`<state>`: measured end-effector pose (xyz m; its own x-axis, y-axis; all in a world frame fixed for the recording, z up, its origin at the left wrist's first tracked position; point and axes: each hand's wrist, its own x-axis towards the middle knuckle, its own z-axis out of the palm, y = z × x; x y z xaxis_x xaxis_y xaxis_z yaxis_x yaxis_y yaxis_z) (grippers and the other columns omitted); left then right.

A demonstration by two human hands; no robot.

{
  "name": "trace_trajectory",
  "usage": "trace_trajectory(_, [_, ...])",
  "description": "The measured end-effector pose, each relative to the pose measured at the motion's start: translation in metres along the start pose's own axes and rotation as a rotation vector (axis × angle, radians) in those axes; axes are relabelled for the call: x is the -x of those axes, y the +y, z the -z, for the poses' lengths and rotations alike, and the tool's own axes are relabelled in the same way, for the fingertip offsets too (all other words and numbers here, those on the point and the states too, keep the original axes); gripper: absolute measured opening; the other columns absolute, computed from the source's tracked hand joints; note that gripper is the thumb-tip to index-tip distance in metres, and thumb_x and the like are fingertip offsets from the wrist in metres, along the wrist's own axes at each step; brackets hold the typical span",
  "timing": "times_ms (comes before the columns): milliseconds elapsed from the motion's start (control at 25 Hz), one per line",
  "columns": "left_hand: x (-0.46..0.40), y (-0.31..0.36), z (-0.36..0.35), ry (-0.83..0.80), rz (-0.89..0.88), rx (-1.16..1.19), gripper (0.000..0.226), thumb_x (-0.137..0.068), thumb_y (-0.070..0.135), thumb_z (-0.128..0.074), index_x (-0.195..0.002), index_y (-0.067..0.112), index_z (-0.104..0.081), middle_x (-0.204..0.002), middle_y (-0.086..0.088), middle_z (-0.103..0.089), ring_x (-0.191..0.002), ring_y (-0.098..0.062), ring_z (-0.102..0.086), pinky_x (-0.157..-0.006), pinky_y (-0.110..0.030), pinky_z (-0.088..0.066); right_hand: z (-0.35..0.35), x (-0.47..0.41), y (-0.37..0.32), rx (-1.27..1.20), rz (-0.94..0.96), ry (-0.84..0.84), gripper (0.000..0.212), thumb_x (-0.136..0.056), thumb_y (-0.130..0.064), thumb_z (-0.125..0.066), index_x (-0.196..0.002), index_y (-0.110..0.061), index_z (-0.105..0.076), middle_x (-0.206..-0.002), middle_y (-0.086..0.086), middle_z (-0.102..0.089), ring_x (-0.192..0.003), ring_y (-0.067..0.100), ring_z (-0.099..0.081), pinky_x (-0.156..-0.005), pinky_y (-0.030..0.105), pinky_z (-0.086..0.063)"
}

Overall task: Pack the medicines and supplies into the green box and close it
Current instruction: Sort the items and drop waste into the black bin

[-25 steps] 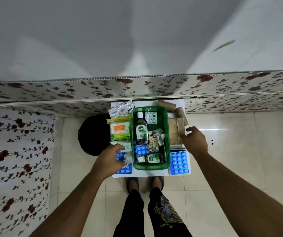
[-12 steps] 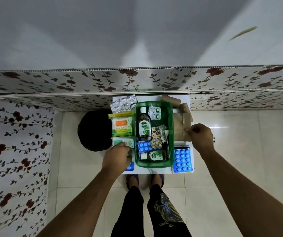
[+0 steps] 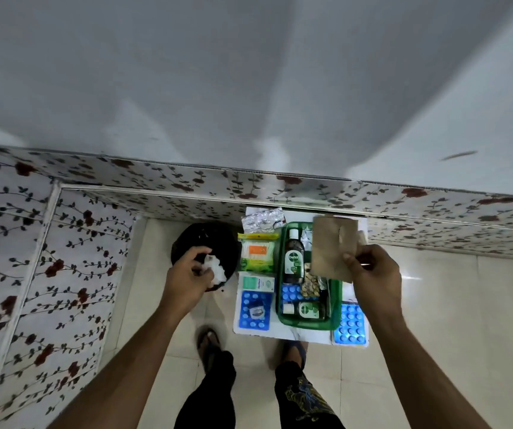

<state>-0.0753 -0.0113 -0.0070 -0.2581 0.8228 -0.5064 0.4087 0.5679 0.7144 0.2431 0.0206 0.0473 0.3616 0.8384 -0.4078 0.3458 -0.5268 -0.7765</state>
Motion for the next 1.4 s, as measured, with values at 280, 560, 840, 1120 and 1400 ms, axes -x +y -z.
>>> trace_trajectory(280, [-0.128, -0.135, 0.022, -0.053, 0.235, 0.145, 0.018, -0.09, 0.013, -0.062, -0.106, 0.014, -0.071, -0.108, -0.013, -0.07, -0.098, -0.029, -0.069, -0.088, -0.047, -0.057, -0.237, 0.012, 0.006, 0.327, 0.125, -0.177, 0.008, -0.082, -0.021, -0.067, -0.083, -0.013, -0.069, -0.081, 0.004, -0.074, -0.081, 0.025, -0.068, -0.062, 0.027, -0.039])
trace_trajectory(560, [-0.238, -0.265, -0.013, -0.113, 0.289, 0.01, 0.037, -0.092, 0.014, -0.056, -0.128, 0.01, -0.06, -0.128, -0.009, -0.062, -0.116, -0.028, -0.06, -0.098, -0.038, -0.05, -0.435, -0.027, 0.11, 0.489, -0.049, -0.284, 0.041, -0.095, -0.022, -0.046, -0.055, -0.015, -0.04, -0.054, 0.001, -0.046, -0.05, 0.02, -0.047, -0.052, 0.027, -0.035])
trace_trajectory(840, [-0.272, -0.331, -0.022, -0.176, 0.366, 0.032, 0.053, -0.075, 0.024, -0.065, -0.128, 0.023, -0.057, -0.11, -0.007, -0.066, -0.106, -0.03, -0.065, -0.095, -0.044, -0.053, -0.486, -0.045, 0.164, 0.567, -0.03, -0.29, 0.022, -0.09, -0.023, -0.057, -0.097, -0.006, -0.068, -0.096, 0.015, -0.072, -0.093, 0.035, -0.068, -0.068, 0.028, -0.048])
trace_trajectory(1120, [-0.191, -0.245, 0.017, -0.132, 0.339, 0.07, 0.019, -0.087, 0.009, -0.06, -0.103, 0.018, -0.065, -0.102, -0.015, -0.07, -0.085, -0.025, -0.07, -0.078, -0.036, -0.058, -0.406, -0.004, 0.093, 0.563, 0.008, -0.325, 0.023, -0.087, -0.021, -0.055, -0.106, -0.012, -0.065, -0.105, 0.012, -0.072, -0.101, 0.035, -0.065, -0.078, 0.035, -0.052])
trace_trajectory(1400, [-0.072, -0.079, 0.018, -0.062, 0.139, -0.076, 0.013, -0.091, 0.012, -0.062, -0.1, 0.018, -0.068, -0.088, -0.002, -0.069, -0.078, -0.016, -0.068, -0.066, -0.026, -0.049, -0.225, 0.048, 0.0, 0.356, 0.246, -0.233, 0.015, -0.085, -0.024, -0.059, -0.096, -0.018, -0.068, -0.098, 0.005, -0.071, -0.088, 0.027, -0.067, -0.071, 0.033, -0.047])
